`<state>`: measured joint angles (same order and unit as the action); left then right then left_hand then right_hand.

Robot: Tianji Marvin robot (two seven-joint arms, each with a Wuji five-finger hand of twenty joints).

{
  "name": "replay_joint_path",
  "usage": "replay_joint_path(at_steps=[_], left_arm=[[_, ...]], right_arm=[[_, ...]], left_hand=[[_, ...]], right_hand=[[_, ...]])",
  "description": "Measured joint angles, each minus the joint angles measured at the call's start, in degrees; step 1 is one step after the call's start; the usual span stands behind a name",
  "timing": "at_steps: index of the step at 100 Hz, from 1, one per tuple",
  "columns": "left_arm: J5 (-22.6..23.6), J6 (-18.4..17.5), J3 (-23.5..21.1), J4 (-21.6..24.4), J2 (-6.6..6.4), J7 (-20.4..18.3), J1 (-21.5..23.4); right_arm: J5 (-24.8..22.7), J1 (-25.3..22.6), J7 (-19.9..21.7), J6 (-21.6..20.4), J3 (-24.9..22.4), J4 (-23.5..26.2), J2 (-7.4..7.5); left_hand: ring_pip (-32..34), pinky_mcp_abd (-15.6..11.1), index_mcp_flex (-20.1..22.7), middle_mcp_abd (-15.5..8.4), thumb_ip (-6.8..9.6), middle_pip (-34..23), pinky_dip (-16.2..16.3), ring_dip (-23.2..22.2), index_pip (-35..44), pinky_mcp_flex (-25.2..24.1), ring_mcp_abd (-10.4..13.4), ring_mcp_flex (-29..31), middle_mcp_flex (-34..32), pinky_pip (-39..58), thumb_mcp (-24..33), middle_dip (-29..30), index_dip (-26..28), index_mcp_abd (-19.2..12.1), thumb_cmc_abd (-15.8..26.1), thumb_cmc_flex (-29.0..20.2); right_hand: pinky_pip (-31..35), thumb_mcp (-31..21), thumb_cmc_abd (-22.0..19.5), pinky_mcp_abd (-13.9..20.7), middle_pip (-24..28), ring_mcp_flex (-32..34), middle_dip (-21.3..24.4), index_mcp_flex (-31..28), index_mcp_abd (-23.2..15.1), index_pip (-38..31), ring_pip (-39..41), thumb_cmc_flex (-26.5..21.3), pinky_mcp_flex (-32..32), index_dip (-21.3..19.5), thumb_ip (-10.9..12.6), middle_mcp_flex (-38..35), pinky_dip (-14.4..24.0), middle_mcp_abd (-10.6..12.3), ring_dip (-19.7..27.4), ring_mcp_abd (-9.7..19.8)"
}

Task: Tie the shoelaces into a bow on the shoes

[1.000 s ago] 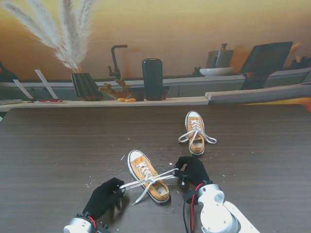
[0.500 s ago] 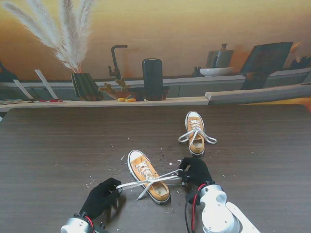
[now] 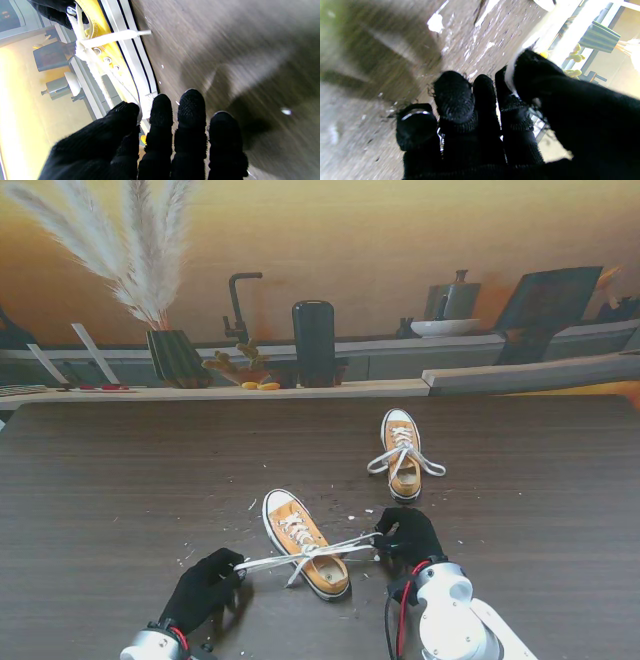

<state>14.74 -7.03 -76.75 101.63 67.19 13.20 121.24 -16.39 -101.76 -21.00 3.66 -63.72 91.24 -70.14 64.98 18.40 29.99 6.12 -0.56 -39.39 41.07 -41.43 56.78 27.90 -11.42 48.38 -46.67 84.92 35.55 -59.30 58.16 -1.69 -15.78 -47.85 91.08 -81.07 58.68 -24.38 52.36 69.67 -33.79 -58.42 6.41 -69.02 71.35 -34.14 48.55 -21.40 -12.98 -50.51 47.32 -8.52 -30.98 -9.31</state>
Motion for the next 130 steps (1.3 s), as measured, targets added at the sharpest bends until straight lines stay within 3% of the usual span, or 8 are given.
replay_joint_path(at_steps=[27, 106, 112, 120, 121, 123, 130], left_arm=[[-0.09, -0.01, -0.68, 0.48, 0.22, 1.07, 0.52], [2.34, 3.8, -1.58, 2.17, 0.41, 2.06, 1.56], [3.83, 2.9, -1.58, 1.75, 0.41, 2.66, 1.46], [4.56, 1.41, -1.51, 1.07, 0.43, 4.13, 1.31], [4.55, 1.27, -1.5, 1.01, 0.44, 4.29, 1.29], [4.47, 1.08, -1.5, 0.93, 0.45, 4.49, 1.28], [4.36, 0.64, -1.53, 0.82, 0.51, 4.87, 1.28]], right_arm=[[-0.68, -0.2, -2.21, 1.5, -0.43, 0.01, -0.23], [-2.1, -0.68, -2.97, 4.3, -1.53, -0.02, -0.42], [-2.64, -0.74, -3.13, 4.02, -1.53, -0.02, -0.41], [-5.02, -0.85, -4.86, 3.3, -1.41, -0.28, -0.4], [-5.33, -0.86, -5.22, 3.15, -1.38, -0.34, -0.4], [-5.82, -0.9, -5.8, 2.91, -1.35, -0.42, -0.41], [-6.42, -1.17, -6.2, 2.49, -1.45, -0.33, -0.39]], left_hand=[[0.0, 0.0, 0.0, 0.02, 0.0, 0.0, 0.0, 0.0, 0.0, 0.0, 0.0, 0.0, 0.0, 0.0, 0.0, 0.02, 0.1, 0.01, 0.0, 0.0], [-0.05, 0.0, -0.62, 1.3, 0.01, 1.77, 0.0, 0.0, -0.07, 0.0, 0.17, -0.02, 1.03, 0.0, -1.03, 1.03, -0.73, -0.25, 0.09, -0.11], [-0.56, 0.0, -0.14, 0.65, 1.72, 4.35, 0.0, 0.0, -2.16, -0.09, 0.81, -1.3, 2.58, 0.0, -4.72, 4.11, -5.54, -0.35, 0.12, -0.99], [-1.37, -0.01, -3.64, 0.63, 4.51, 4.73, 0.0, 0.0, -9.53, -1.19, 1.34, -2.85, 5.62, 0.0, -10.43, 12.31, -13.87, -0.27, 0.18, 0.26], [-1.41, -0.03, -3.89, 0.62, 5.63, 5.53, 0.0, 0.0, -10.91, -1.29, 1.43, -2.88, 5.79, 0.0, -10.88, 12.78, -14.61, -0.34, 0.36, 1.12], [-1.47, -0.05, -4.61, 0.6, 6.05, 5.77, 0.0, 0.0, -12.48, -1.38, 1.54, -2.97, 6.58, 0.0, -12.25, 13.94, -16.71, -0.22, 0.85, 2.93], [-2.07, -1.3, -6.07, 0.04, 10.36, 6.34, 0.0, 0.0, -21.98, -1.4, 2.07, -3.19, 7.97, -0.01, -16.52, 15.42, -22.79, 1.86, 3.26, 6.05]], right_hand=[[0.0, -0.46, 0.87, 0.0, 0.0, 0.0, 0.0, -0.53, 0.08, 0.06, 0.0, -0.02, 0.26, 0.34, 0.0, -0.96, -0.49, -0.22, 0.0, 0.0], [0.0, -0.46, 0.97, -0.57, -0.03, 0.13, 0.11, -0.54, -0.14, 0.1, -0.05, -0.01, 1.08, 0.35, 0.0, -1.57, -1.07, -0.26, 0.01, 0.0], [0.0, -0.43, -0.02, -0.57, -0.03, 0.73, 0.18, -0.41, -1.86, 0.53, -0.2, 1.03, 1.47, 0.35, 0.0, -2.23, -1.14, -0.27, 0.03, 0.0], [-0.05, 2.05, -2.77, -0.59, -0.03, 0.73, 0.18, 2.38, -4.67, 1.13, -0.87, 2.31, 0.97, -0.02, 0.0, -1.2, -1.19, -0.12, 0.46, 0.0], [-0.09, 2.05, -2.84, -0.59, 0.01, 0.7, 0.18, 3.09, -4.86, 1.38, -1.04, 2.37, 0.81, -0.08, 0.0, -0.67, -1.19, -0.1, 0.46, 0.0], [-0.1, 2.07, -2.86, -0.59, 0.07, 0.65, 0.2, 5.13, -5.06, 1.51, -1.4, 2.38, 0.37, -0.22, 0.0, 0.42, -1.19, 0.15, 0.46, 0.0], [-0.65, 3.19, -2.7, -0.59, 0.26, -1.28, 0.24, 10.52, -5.08, 2.3, -2.01, 3.47, -1.34, -0.79, 0.0, 4.26, -1.2, 0.51, 0.46, 0.0]])
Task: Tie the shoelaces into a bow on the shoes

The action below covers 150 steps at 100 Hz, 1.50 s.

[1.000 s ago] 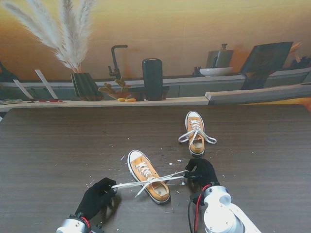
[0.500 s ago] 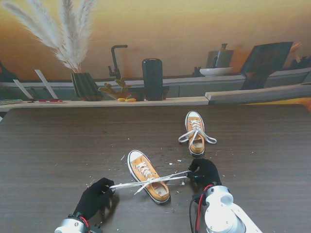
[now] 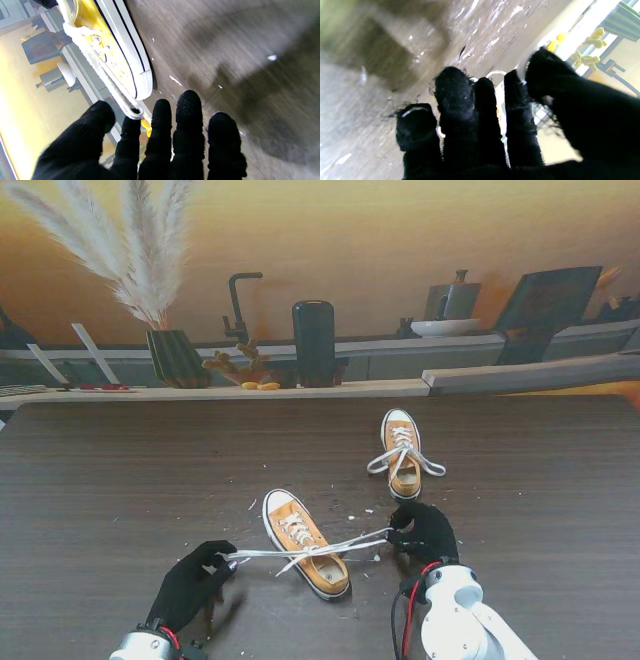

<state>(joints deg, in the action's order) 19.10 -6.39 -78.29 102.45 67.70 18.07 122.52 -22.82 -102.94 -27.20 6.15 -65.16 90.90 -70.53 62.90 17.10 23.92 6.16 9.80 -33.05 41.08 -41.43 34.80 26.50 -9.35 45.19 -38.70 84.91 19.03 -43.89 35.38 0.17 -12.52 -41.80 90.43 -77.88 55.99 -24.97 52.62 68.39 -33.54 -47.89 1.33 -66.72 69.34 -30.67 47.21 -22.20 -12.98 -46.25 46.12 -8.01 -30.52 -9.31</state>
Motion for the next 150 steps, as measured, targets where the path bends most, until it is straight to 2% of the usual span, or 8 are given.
replay_joint_path(at_steps=[10, 17, 30, 46, 86, 111, 121, 150], left_arm=[[1.12, -0.48, -0.06, -0.18, 0.1, 0.77, -0.04], [2.23, -0.7, -0.19, -0.2, 0.11, 0.89, -0.04], [2.43, -1.25, -0.83, -0.16, 0.06, -0.29, 0.03], [0.11, -3.6, -1.93, 0.25, -0.27, -3.5, 0.65], [14.06, -3.78, -1.18, 7.01, -1.62, -0.45, 4.15], [22.5, 9.27, 6.79, 13.82, -2.88, -0.28, 2.42], [30.72, 17.66, 10.72, 16.06, -3.6, -1.39, 1.18], [37.29, 33.47, 21.95, 16.27, -3.99, -0.94, -5.94]], right_arm=[[-0.1, -0.73, 0.49, -0.3, -0.34, 0.78, 0.1], [-0.39, -1.26, 0.74, -0.68, -0.66, 1.42, 0.17], [-1.09, -2.39, 2.95, -2.15, -1.74, 2.96, 0.63], [-0.87, -3.16, 4.05, -4.16, -2.28, 3.78, 1.23], [-8.69, -5.97, -2.19, -8.34, -3.04, 2.64, 1.47], [-5.62, -6.75, -4.39, -9.1, -1.1, 1.81, 1.23], [-4.91, -6.95, -3.78, -9.68, -1.11, 1.83, 0.99], [-2.39, -8.04, -1.31, -10.83, -1.89, 2.38, 1.0]], left_hand=[[-0.82, -0.09, -2.84, -0.41, 0.8, 0.12, -0.07, -0.1, -10.66, -0.04, 0.62, -0.4, 1.35, -0.01, -3.34, 0.18, -8.01, 2.1, 0.25, 0.11], [-1.19, -0.1, -4.24, -0.82, 0.88, 0.2, -0.25, -0.15, -13.86, -0.35, 0.99, -1.69, 2.26, -0.12, -3.97, 0.29, -11.5, 3.27, 0.17, 0.11], [-2.34, -1.4, -5.73, -1.45, 0.88, 1.63, -0.55, -0.6, -19.7, -2.5, 1.57, -3.66, 3.97, -1.43, -7.48, 0.83, -15.81, 3.94, 0.04, 0.11], [-6.97, -1.43, -6.33, -1.5, -2.6, 5.72, -0.55, -0.69, -23.13, -6.0, 1.64, -8.0, 7.42, -4.33, -14.05, 3.25, -18.09, 4.01, -0.9, 2.07], [-50.19, -1.28, -6.9, -1.41, -3.22, 22.46, -8.16, 13.3, -25.46, -24.8, -0.66, -27.87, 18.93, -51.35, -16.83, 18.04, -18.12, 4.67, -0.3, 3.29], [-58.0, -1.01, -4.7, -0.42, -1.32, 24.39, -9.15, 16.53, -26.08, -27.69, -1.34, -34.99, 23.22, -71.16, -14.96, 18.38, -18.12, 6.84, -3.58, -1.9], [-58.91, -0.99, -4.7, 0.41, 0.26, 25.19, -9.15, 16.73, -26.72, -29.19, -1.37, -37.3, 25.59, -73.79, -12.2, 18.4, -18.12, 7.56, -5.68, -4.28], [-58.91, -0.83, -4.69, 1.24, 1.5, 25.74, -8.86, 16.74, -27.88, -29.8, -1.34, -39.59, 27.59, -76.0, 1.31, 18.41, -18.12, 9.02, -10.25, -7.47]], right_hand=[[-0.75, 2.07, -2.02, 0.6, -0.01, -3.24, 1.35, 4.24, 1.81, 6.01, -0.74, 1.88, -2.75, -0.79, 0.08, 5.0, -0.01, 0.36, 0.0, 0.3], [-2.25, 3.43, -4.66, 0.88, -0.37, -5.48, 3.2, 6.07, 3.24, 15.03, -1.43, 4.01, -5.07, -4.35, 4.66, 7.52, 0.01, 0.5, 0.0, 0.44], [-7.1, 7.42, -4.88, 1.19, -3.38, -10.43, 6.36, 8.31, 4.18, 26.49, -7.56, 6.57, -10.75, -4.4, 4.66, 10.25, 0.04, 0.52, 0.34, 0.6], [-15.17, 10.71, -5.58, 1.19, -5.42, -15.8, 8.23, 8.31, 4.2, 31.3, -17.36, 11.68, -17.77, -4.23, 2.86, 11.6, -1.26, 0.54, 0.99, -0.89], [-40.21, 17.54, -12.5, 3.45, -11.09, -29.37, 10.79, 9.09, 0.62, 34.13, -45.78, 13.87, -36.09, -4.23, 2.41, 14.47, -14.68, 1.21, 8.99, -3.55], [-43.68, 19.61, -13.77, 4.02, -12.07, -29.37, 11.42, 9.11, 0.5, 34.78, -49.27, 13.81, -37.67, -4.22, 2.41, 14.47, -16.93, 1.31, 9.92, -4.03], [-43.72, 19.37, -13.81, 4.02, -12.08, -29.37, 11.42, 9.11, 0.5, 34.92, -49.39, 13.79, -37.74, -4.22, 2.41, 14.47, -16.95, 1.31, 9.92, -4.07], [-43.83, 19.37, -13.84, 4.02, -12.83, -29.37, 11.42, 9.12, 0.5, 35.38, -50.02, 13.3, -37.79, -4.22, 2.41, 14.47, -17.02, 1.31, 9.92, -4.13]])
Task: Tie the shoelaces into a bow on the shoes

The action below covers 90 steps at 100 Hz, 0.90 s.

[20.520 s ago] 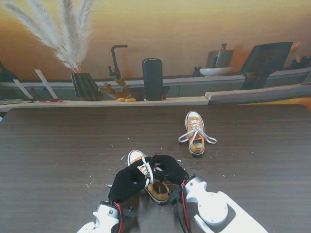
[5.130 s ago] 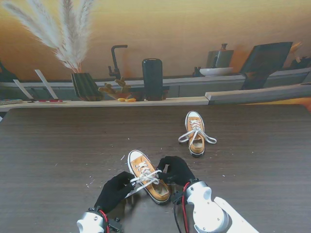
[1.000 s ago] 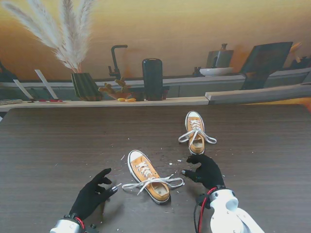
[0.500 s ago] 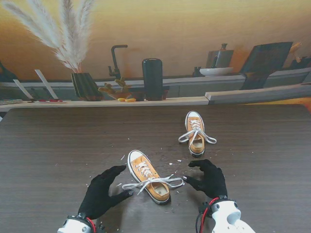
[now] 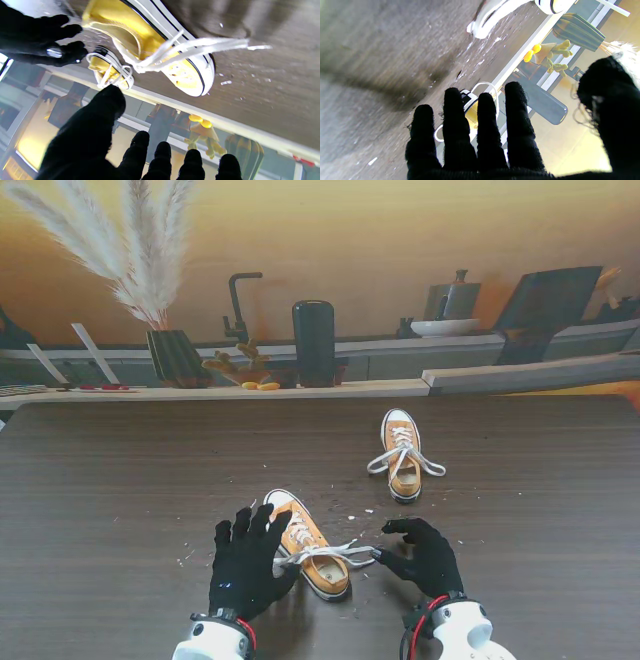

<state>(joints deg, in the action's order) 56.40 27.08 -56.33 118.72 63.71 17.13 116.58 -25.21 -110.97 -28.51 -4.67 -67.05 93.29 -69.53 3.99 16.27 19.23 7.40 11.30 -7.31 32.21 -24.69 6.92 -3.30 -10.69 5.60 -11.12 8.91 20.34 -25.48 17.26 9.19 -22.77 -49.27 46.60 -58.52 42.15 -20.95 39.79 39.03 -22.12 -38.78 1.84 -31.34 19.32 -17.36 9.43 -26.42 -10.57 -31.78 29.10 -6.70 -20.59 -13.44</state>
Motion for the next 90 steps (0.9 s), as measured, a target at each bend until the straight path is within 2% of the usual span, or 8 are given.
replay_joint_path(at_steps=[6, 8, 12, 26, 32, 44, 71, 90], left_arm=[[1.94, 2.71, 1.84, -0.55, 0.0, -0.07, -1.74], [2.06, 3.25, 2.32, -0.72, 0.01, -0.17, -2.32], [2.29, 3.9, 3.07, -1.04, 0.0, -0.62, -3.35], [3.73, 5.37, 5.48, -2.78, -0.07, -2.62, -6.87], [3.99, 5.99, 6.54, -3.87, -0.13, -3.26, -8.44], [2.74, 6.16, 7.69, -5.35, -0.18, -5.27, -10.87], [-0.45, 7.63, 11.59, -8.02, -0.06, -6.27, -15.24], [-0.55, 8.16, 13.13, -10.54, 0.26, -6.02, -16.82]], right_arm=[[0.33, -0.01, 0.32, -0.16, 0.0, 0.0, 0.02], [0.51, 0.0, 0.5, -0.26, 0.0, 0.0, 0.02], [0.89, 0.02, 0.85, -0.4, 0.03, 0.0, 0.03], [1.96, 0.11, 1.77, -0.68, 0.08, -0.02, 0.03], [2.12, 0.11, 1.86, -0.74, 0.08, -0.01, 0.03], [2.08, 0.08, 1.83, -0.74, 0.05, 0.03, 0.03], [2.31, 0.03, 2.21, -0.75, 0.01, 0.18, 0.05], [2.65, -0.13, 2.4, -1.07, -0.12, 0.37, 0.06]], left_hand=[[0.0, 0.42, 0.0, 0.01, -0.2, 0.0, 0.0, 0.0, -0.01, 0.0, 0.0, 0.0, 0.28, -0.16, 1.45, 0.0, 0.0, 0.0, -0.12, -1.06], [0.0, 0.49, 0.0, 0.02, -1.18, 0.0, 0.0, 0.0, -0.01, 0.0, 0.0, -0.01, 0.58, -0.19, 2.92, 0.0, 0.0, 0.0, -0.76, -1.28], [0.0, 0.51, 0.0, 0.03, -1.94, 0.0, 0.0, 0.0, -0.01, 0.0, 0.0, -0.01, 0.59, -0.19, 4.09, 0.0, 0.0, 0.0, -1.07, -2.08], [0.0, 0.52, 0.0, 0.03, -2.21, 0.0, 0.01, 0.0, -0.01, 0.02, 0.0, -0.04, 1.15, -0.19, 7.33, 0.01, 0.0, 0.0, -1.51, -3.41], [0.0, 0.52, 0.0, 0.03, -3.48, 0.0, 0.01, 0.0, -0.01, 0.06, 0.0, -0.04, 1.16, -0.19, 9.22, 0.01, 0.0, 0.0, -1.51, -3.41], [0.0, 0.53, 0.0, 0.03, -4.07, 0.0, 0.01, 0.0, -0.01, 0.06, 0.0, -0.04, 1.17, -0.19, 9.22, 0.01, 0.0, 0.0, -1.51, -3.41], [0.0, 0.55, 0.0, 0.03, -4.07, 0.0, 0.01, 0.0, -0.01, 0.09, 0.0, -0.04, 1.75, -0.2, 9.22, 0.01, 0.0, 0.0, -1.51, -3.41], [0.0, 0.55, -0.01, 0.03, -4.08, 0.0, 0.01, 0.0, -0.01, 0.62, 0.0, -0.04, 1.75, -0.2, 9.22, 0.01, 0.0, 0.0, -1.51, -3.41]], right_hand=[[0.0, 0.0, -0.01, 0.0, 0.0, 0.0, 0.0, 0.0, 0.0, 0.0, -0.01, 0.0, 0.0, 0.0, 0.0, 0.0, 0.0, 0.0, 0.0, -0.01], [0.0, 0.0, -0.08, 0.0, -0.01, 0.0, 0.0, 0.0, 0.0, 0.0, -0.01, 0.0, 0.0, 0.0, 0.0, 0.0, 0.0, 0.0, 0.0, -0.02], [0.0, 0.0, -0.3, 0.0, -0.01, 0.0, 0.0, 0.0, 0.0, 0.0, -0.01, 0.0, 0.0, 0.0, 0.0, 0.0, 0.0, 0.0, 0.0, -0.02], [-0.03, 0.0, -0.5, 1.59, -0.01, 0.0, 0.0, 0.0, 0.0, 0.02, -0.03, -0.01, -0.07, 0.0, 0.0, 0.0, -0.01, 0.0, 0.0, -0.03], [-0.05, 0.0, -0.5, 1.64, -0.01, 0.0, 0.0, 0.0, 0.0, 0.02, -0.03, -0.01, -0.08, -0.02, 0.0, 0.0, -0.01, 0.0, 0.0, -0.03], [-0.07, 0.0, -0.55, 1.58, -0.01, 0.0, 0.0, 0.0, 0.0, 0.03, -0.04, -0.02, -0.08, -0.04, 0.0, 0.0, -0.01, 0.0, 0.0, -0.03], [-0.07, 0.6, -0.95, 1.55, -0.01, 0.0, 0.0, 0.0, 0.0, 0.08, -0.04, -0.06, -0.06, -0.05, 0.0, 0.0, -0.01, 0.0, 0.0, -0.05], [-0.27, 0.6, -1.39, 0.92, -0.01, 0.0, 0.0, 0.0, 0.0, 0.08, -0.04, -0.06, -0.01, -0.06, 0.0, 0.0, -0.01, 0.0, 0.0, -0.12]])
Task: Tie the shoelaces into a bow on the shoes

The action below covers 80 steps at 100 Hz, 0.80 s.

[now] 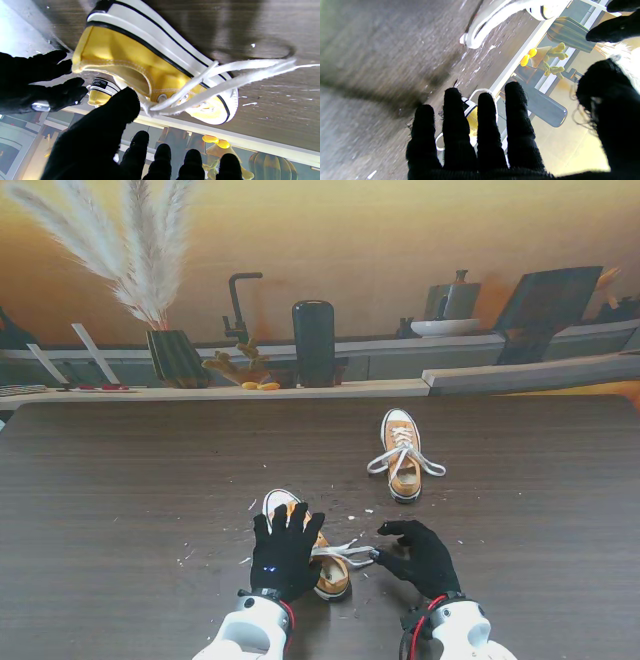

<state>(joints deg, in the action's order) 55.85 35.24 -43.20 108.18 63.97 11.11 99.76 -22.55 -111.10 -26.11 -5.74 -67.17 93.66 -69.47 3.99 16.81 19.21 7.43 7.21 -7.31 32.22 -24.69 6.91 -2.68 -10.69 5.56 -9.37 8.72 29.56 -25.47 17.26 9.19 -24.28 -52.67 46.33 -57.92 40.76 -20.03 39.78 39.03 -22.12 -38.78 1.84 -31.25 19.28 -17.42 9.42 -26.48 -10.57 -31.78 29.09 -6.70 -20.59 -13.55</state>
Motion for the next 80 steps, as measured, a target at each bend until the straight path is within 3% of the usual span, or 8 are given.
replay_joint_path(at_steps=[18, 34, 56, 71, 80], left_arm=[[-0.98, 0.13, 2.55, -3.15, 0.25, 1.03, -2.88], [-3.8, 0.73, 4.23, -5.66, 1.25, 2.43, -5.31], [-2.68, 2.48, 6.04, -8.54, 2.09, 3.63, -7.17], [-3.67, 2.34, 6.73, -12.13, 2.92, 7.4, -8.54], [-4.27, 2.32, 6.99, -13.4, 3.34, 7.76, -9.15]], right_arm=[[-0.07, -0.61, 0.21, -0.48, -0.33, 0.5, 0.04], [-0.01, -0.79, 0.32, -0.99, -0.37, 0.64, 0.08], [1.09, -1.25, 1.05, -1.65, -0.95, 1.04, 0.09], [1.5, -1.83, 1.21, -2.24, -1.33, 1.47, 0.11], [1.5, -2.12, 1.3, -2.39, -1.42, 1.74, 0.15]], left_hand=[[0.03, 0.01, 0.0, 0.0, -0.01, 0.0, 0.0, 0.0, 0.0, 0.05, 0.0, 0.01, 0.0, 0.0, 0.0, 0.0, 0.0, -0.01, 0.0, 0.01], [0.06, 0.01, 0.0, 0.0, -0.01, -0.08, 0.01, 0.0, 0.24, 0.59, 0.0, 0.14, 0.0, 0.0, 0.0, 0.0, 0.0, -0.01, 0.0, 0.01], [0.82, 0.01, 0.0, 0.0, -0.36, -1.4, 1.43, -1.53, 2.26, 2.16, 0.0, 1.18, 0.0, 1.4, 1.75, -0.75, 0.7, -0.1, 0.0, 0.01], [1.06, 0.01, 0.0, 0.0, -0.63, -2.07, 2.52, -1.84, 3.03, 3.06, 0.01, 1.89, 0.0, 1.81, 2.09, -0.85, 0.72, -0.73, 0.0, 0.01], [1.06, 0.01, 0.68, 0.0, -0.65, -2.25, 2.85, -2.37, 3.93, 3.83, 0.01, 1.89, 0.0, 2.33, 2.14, -0.88, 0.8, -0.74, 0.0, 0.01]], right_hand=[[-0.01, 0.0, -0.11, -0.12, 0.0, 0.0, 0.0, 0.0, 0.0, 0.03, 0.0, 0.0, 0.11, 0.0, 0.0, 0.0, 0.0, 0.0, 0.0, -0.01], [-0.01, 0.0, -0.14, -0.11, 0.0, 0.0, 0.0, 0.0, 0.0, 0.12, 0.0, 0.0, 0.4, 0.0, 0.0, -0.03, -0.01, 0.0, 0.0, -0.02], [0.16, 0.0, -0.28, -0.12, 0.0, 0.0, 0.0, 0.0, 0.0, 0.66, 0.0, -0.01, 1.02, 0.0, 0.0, -0.03, -0.01, 0.0, 0.0, -0.08], [0.36, 0.0, -0.73, -0.13, 0.0, 0.0, 0.0, 0.0, 0.0, 0.66, 0.0, -0.02, 1.58, 0.0, 0.0, -0.04, -0.01, 0.0, 0.0, -0.52], [0.65, 0.0, -0.74, -0.13, 0.0, 0.0, 0.0, 0.0, 0.0, 0.66, 0.0, -0.02, 1.61, 0.0, 0.0, -0.04, -0.01, 0.0, 0.0, -0.53]])
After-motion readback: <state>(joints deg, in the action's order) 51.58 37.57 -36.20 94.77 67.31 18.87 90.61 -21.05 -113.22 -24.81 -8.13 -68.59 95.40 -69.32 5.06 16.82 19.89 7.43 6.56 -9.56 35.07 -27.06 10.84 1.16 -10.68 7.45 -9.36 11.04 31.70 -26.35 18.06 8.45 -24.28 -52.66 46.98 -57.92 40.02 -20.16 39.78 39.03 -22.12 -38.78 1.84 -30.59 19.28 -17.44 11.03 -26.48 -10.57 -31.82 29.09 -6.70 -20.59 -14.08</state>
